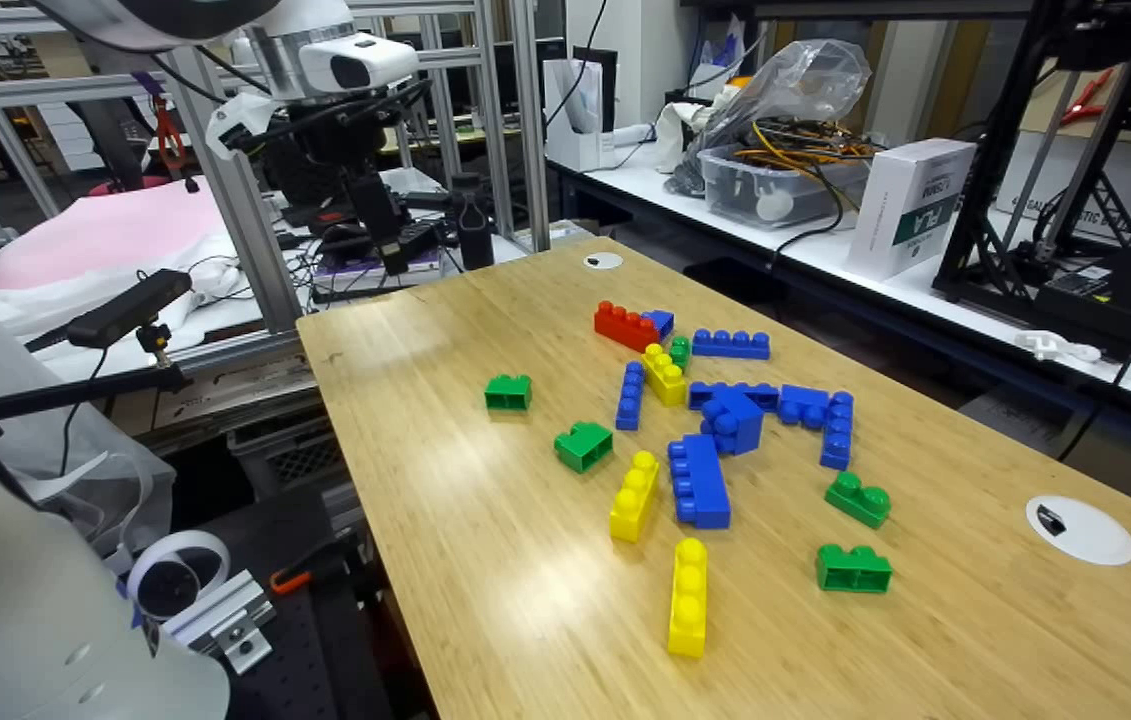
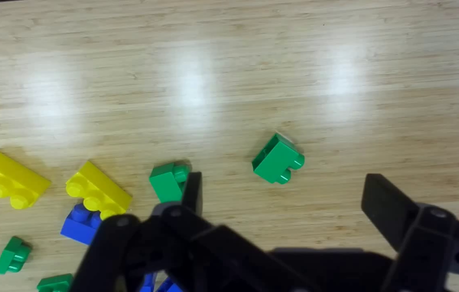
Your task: Set one green block upright on the table
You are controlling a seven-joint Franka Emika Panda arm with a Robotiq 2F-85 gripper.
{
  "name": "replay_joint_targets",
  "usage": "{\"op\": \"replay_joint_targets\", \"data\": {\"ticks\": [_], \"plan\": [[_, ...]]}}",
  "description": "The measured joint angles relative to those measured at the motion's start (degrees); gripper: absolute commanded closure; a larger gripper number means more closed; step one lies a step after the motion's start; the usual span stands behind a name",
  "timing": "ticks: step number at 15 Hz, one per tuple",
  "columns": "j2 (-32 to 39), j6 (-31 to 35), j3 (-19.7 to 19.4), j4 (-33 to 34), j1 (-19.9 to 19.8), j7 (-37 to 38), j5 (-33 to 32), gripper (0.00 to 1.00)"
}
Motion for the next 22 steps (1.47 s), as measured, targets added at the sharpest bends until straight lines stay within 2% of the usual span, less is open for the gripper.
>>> {"op": "replay_joint_targets", "data": {"ticks": [3, 8, 13, 19, 22], "plan": [[0.2, 0.0, -0.4, 0.1, 0.1, -2.2, -0.5, 0.0], [3.6, 0.0, -5.0, 2.8, 0.1, -15.7, -4.2, 0.0], [10.2, 0.0, -9.0, 8.6, 0.1, -28.6, -9.8, 0.0], [19.4, -0.2, -13.6, 16.1, 0.1, -46.1, -12.2, 0.0], [24.2, -1.1, -14.9, 19.2, -0.1, -51.5, -16.4, 0.0]]}}
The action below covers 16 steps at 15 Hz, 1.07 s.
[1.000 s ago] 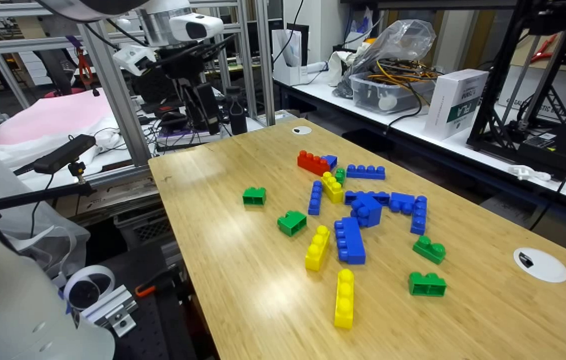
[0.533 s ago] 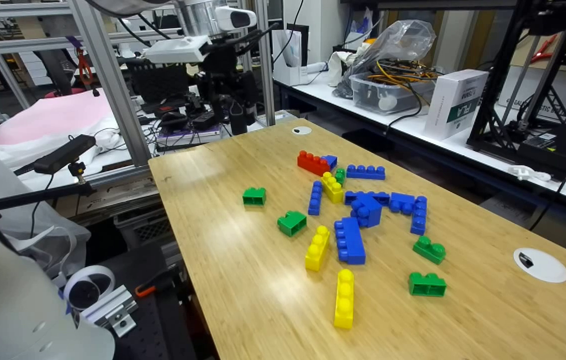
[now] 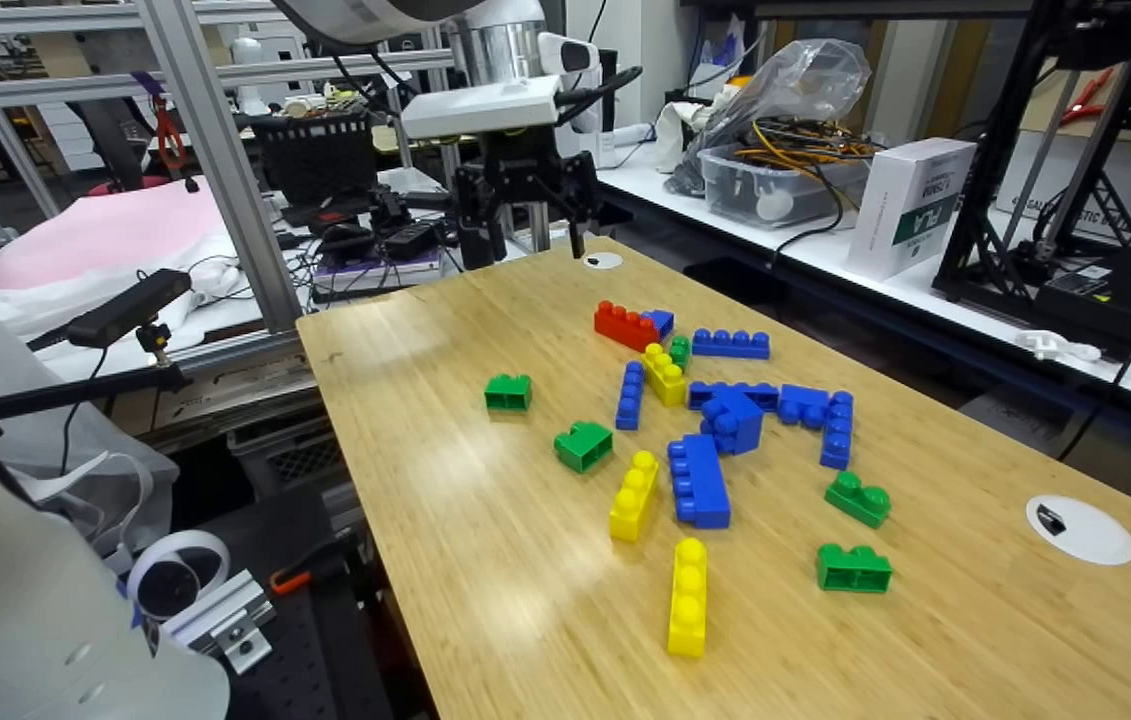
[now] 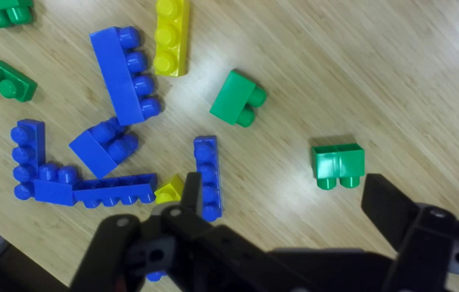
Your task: Set one green block upright on the table
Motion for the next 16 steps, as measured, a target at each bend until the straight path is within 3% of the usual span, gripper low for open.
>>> {"op": "replay_joint_targets", "data": {"ticks": [8, 12, 16], "plan": [[12.4, -2.7, 1.7, 4.8, 0.1, -0.4, -17.0, 0.0], [16.9, -2.8, 2.9, 6.0, 0.7, 1.8, -19.7, 0.0], [17.0, -3.6, 2.9, 6.8, 0.7, 1.9, -19.8, 0.0]]}}
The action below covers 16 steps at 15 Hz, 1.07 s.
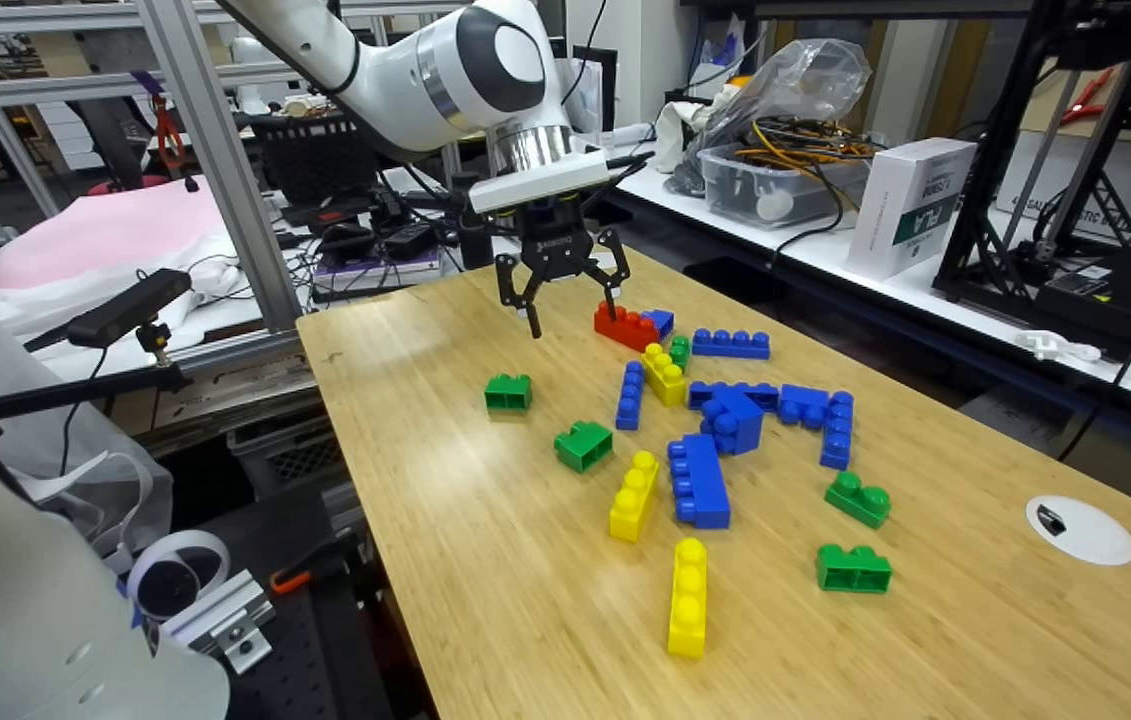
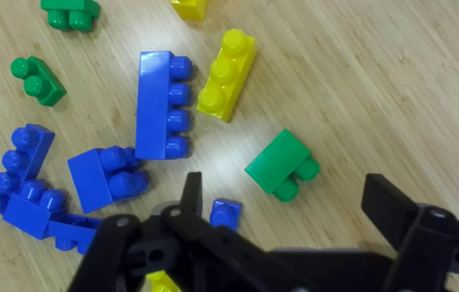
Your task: Set one green block upright on the table
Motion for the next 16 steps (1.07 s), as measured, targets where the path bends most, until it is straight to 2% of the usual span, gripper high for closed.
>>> {"op": "replay_joint_targets", "data": {"ticks": [9, 16], "plan": [[0.3, 0.1, 0.0, 0.0, 0.0, -0.1, 0.0, 0.0], [6.2, 0.9, 0.7, 1.7, 0.1, -5.4, -1.7, 0.0]]}}
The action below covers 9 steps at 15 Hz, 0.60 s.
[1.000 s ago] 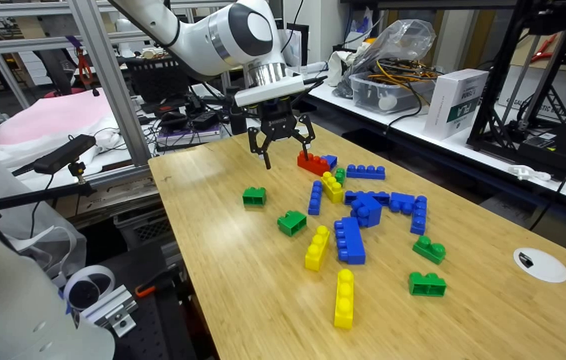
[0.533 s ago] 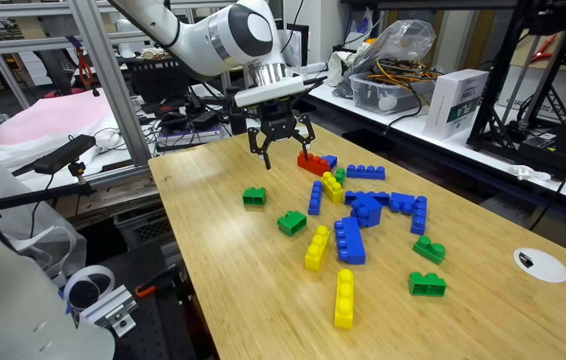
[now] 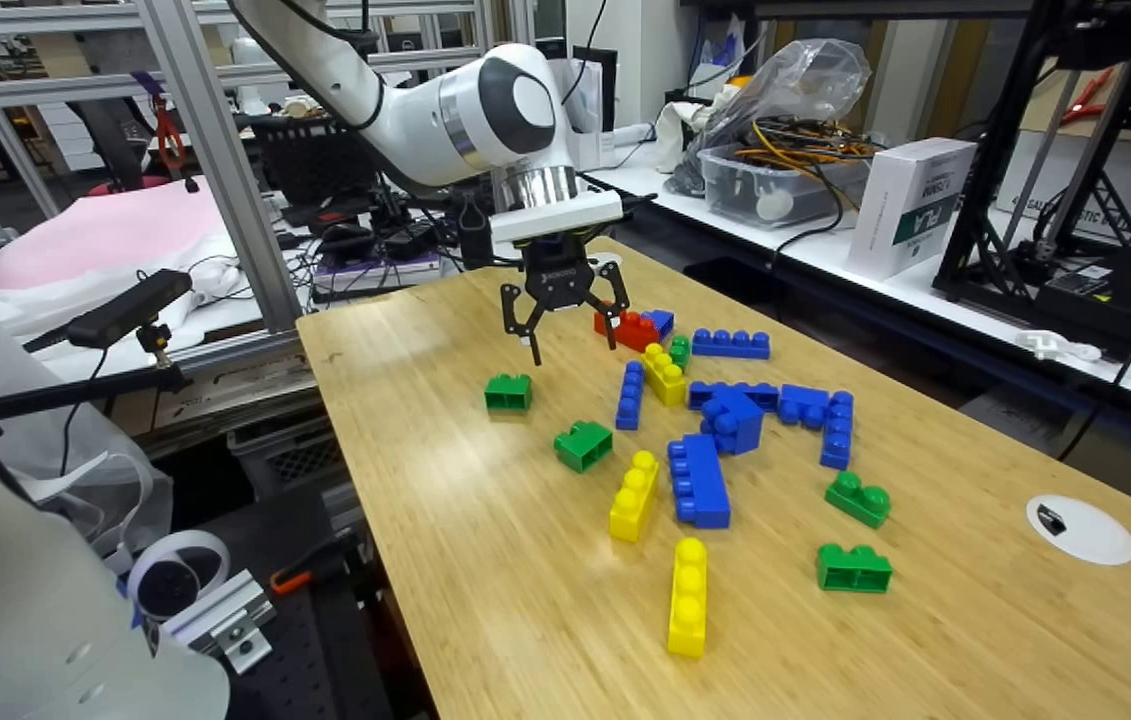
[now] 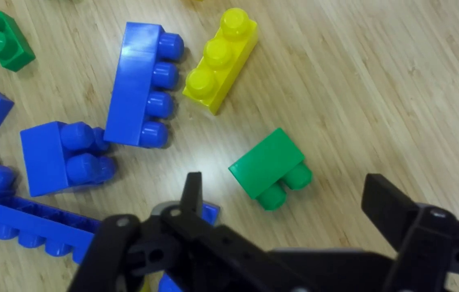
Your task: Set one green block upright on the table
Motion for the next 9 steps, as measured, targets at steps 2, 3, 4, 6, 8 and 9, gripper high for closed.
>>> {"op": "replay_joint_targets", "data": {"ticks": [2, 3, 4, 6, 8, 9], "plan": [[1.7, 0.0, 0.4, 0.5, 0.3, -1.9, -1.8, 0.0], [2.5, 0.0, 0.7, 0.7, 0.4, -3.0, -2.6, 0.0], [3.3, 0.0, 1.0, 0.9, 0.6, -4.1, -3.4, 0.0], [4.7, 0.0, 1.5, 1.0, 0.9, -6.6, -4.7, 0.0], [6.0, 0.0, 2.0, 1.0, 1.2, -9.0, -6.2, 0.0], [6.7, 0.1, 2.2, 1.0, 1.3, -10.2, -7.1, 0.0]]}}
